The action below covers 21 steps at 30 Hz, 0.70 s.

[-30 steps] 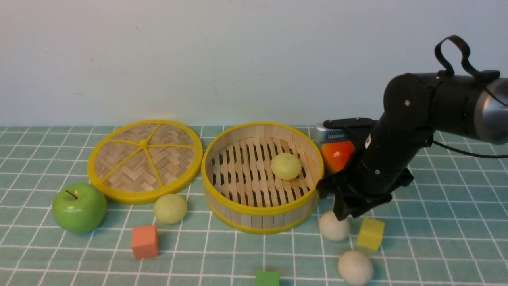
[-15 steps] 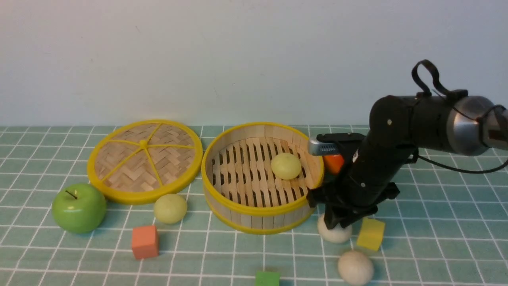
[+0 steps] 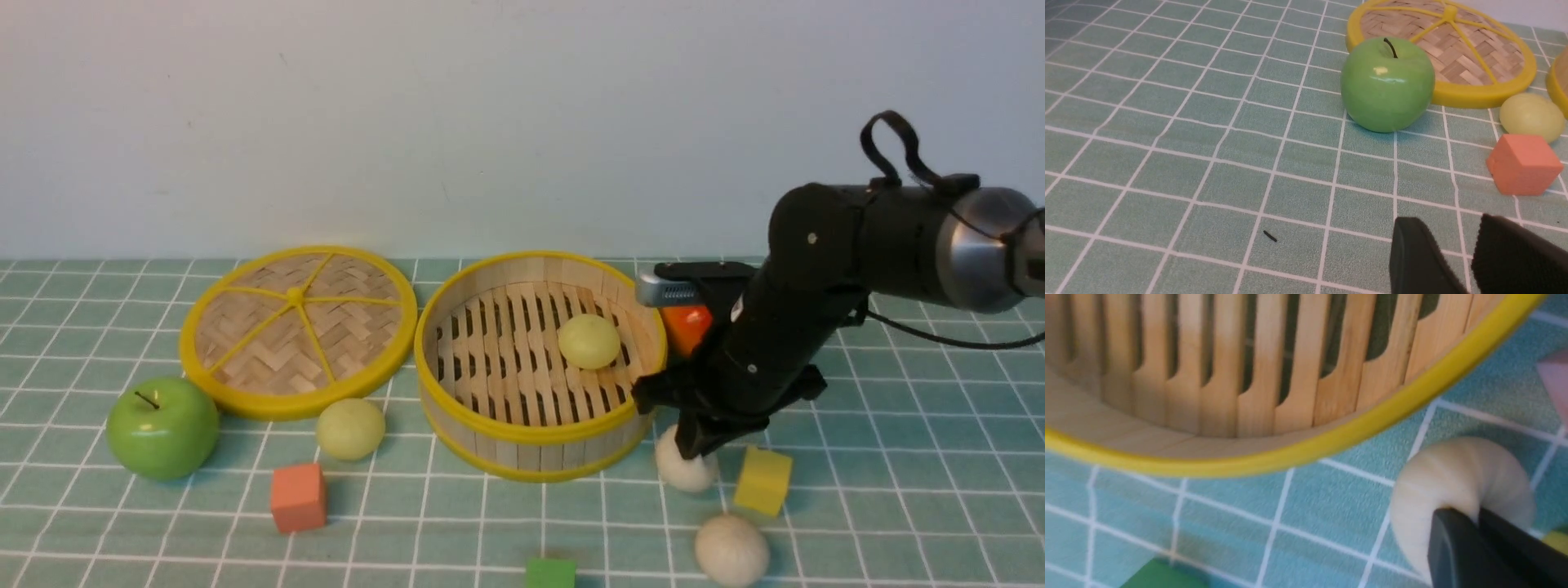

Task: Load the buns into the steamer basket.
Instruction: Use the right arm to put the steamed stuffed bun into the steamer

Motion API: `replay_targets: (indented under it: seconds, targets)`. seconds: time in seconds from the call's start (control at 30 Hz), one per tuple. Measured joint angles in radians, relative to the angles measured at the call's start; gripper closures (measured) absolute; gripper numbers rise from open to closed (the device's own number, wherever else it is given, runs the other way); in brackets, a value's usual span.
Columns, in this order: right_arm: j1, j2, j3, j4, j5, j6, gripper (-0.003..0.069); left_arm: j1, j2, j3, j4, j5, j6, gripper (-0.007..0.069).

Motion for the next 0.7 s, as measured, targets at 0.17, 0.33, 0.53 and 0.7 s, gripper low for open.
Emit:
replay_targets:
  seconds: [0.17, 0.33, 0.53, 0.7]
  targets:
    - [0.000, -0.073, -0.112, 0.093, 0.027, -0.070, 0.0643, 0.000, 0.000, 0.000, 0.000, 0.000, 0.000, 0.0386]
    - [0.037, -0.044, -0.198, 0.252, -0.013, -0.201, 0.0643, 0.000, 0.000, 0.000, 0.000, 0.000, 0.000, 0.0386]
    - [0.100, 0.087, -0.201, 0.281, -0.128, -0.255, 0.0643, 0.000, 0.000, 0.000, 0.000, 0.000, 0.000, 0.0386]
    - [0.100, 0.176, -0.201, 0.281, -0.180, -0.261, 0.0634, 0.000, 0.000, 0.000, 0.000, 0.000, 0.000, 0.0386]
